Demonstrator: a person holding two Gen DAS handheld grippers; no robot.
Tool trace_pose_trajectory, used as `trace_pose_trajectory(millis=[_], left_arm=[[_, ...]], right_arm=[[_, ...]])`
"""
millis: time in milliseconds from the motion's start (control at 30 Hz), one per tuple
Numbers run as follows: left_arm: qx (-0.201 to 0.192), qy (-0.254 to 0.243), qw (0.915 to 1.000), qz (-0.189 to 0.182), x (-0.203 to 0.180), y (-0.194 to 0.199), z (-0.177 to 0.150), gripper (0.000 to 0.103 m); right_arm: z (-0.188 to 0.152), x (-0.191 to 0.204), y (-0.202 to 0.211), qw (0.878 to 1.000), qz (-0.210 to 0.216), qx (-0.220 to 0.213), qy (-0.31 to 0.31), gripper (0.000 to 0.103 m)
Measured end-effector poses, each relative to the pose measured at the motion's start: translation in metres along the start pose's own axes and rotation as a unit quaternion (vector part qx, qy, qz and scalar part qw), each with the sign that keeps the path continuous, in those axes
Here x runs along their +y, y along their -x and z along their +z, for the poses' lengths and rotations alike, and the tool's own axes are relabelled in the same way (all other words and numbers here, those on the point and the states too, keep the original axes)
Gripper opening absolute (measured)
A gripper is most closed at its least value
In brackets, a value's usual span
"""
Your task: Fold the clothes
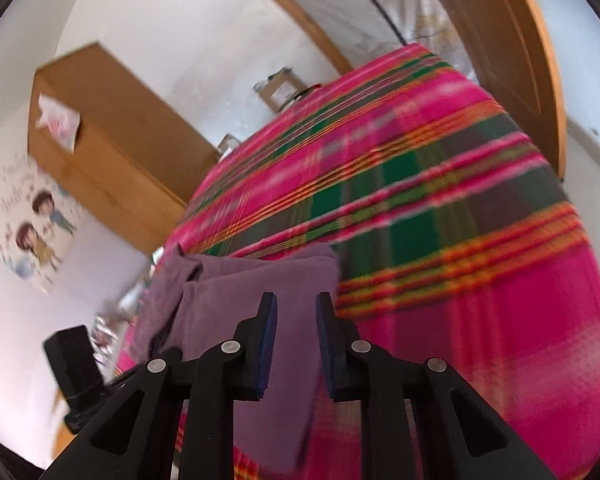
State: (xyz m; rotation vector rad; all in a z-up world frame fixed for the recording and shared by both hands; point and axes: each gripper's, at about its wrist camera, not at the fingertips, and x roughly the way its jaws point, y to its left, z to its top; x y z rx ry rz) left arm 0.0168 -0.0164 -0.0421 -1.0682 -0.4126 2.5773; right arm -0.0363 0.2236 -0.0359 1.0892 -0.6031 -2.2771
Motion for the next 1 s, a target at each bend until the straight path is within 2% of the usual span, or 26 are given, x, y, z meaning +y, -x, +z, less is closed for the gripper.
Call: trace_pose_trajectory(millis=[100,167,233,467,567,667,800,1000], left_arm=[[-0.003,-0.006,1.0000,-0.001,0.000,0.000,-0.002,0.014],[-0.003,-0.009,1.0000,-0.001,-0.001,0.001,-0.004,0.014],[-0.003,-0.012,0.9999,0.002,-0.001,0.003,-0.004,0.014],[-0.012,-0.037,0.9991,0.020,-0.008,0.014,-0.004,0.014],[-0.011,-0.032,0.9990,0.029,-0.005,0.013,-0.003,0.014],[-0.007,-0.032,0.9989,0.035,-0.004,0.012,-0.002,0.014],[-0.009,-0.048,0.9979,0.042,-0.010,0.012,0.003,0.014],[-0.009,-0.042,0.9968,0.067,-0.008,0.005,0.014,0.014]], right_arm=[[0.007,0.014,-0.024,1.000,-0.013,0.015,0.023,0.020],[0.012,0.012,-0.037,0.999,-0.024,0.024,0.023,0.012],[0.017,0.010,-0.039,0.999,-0.025,0.023,0.022,0.012],[0.002,0.010,-0.007,1.000,-0.013,0.010,0.021,0.020],[-0.010,0.006,0.006,1.000,-0.008,0.011,0.014,0.032],[-0.019,-0.001,0.012,1.000,-0.011,0.010,0.003,0.036],[-0.023,-0.009,0.009,1.000,-0.010,0.011,-0.015,0.037],[-0.022,-0.007,-0.007,1.000,0.004,0.019,-0.021,0.037]])
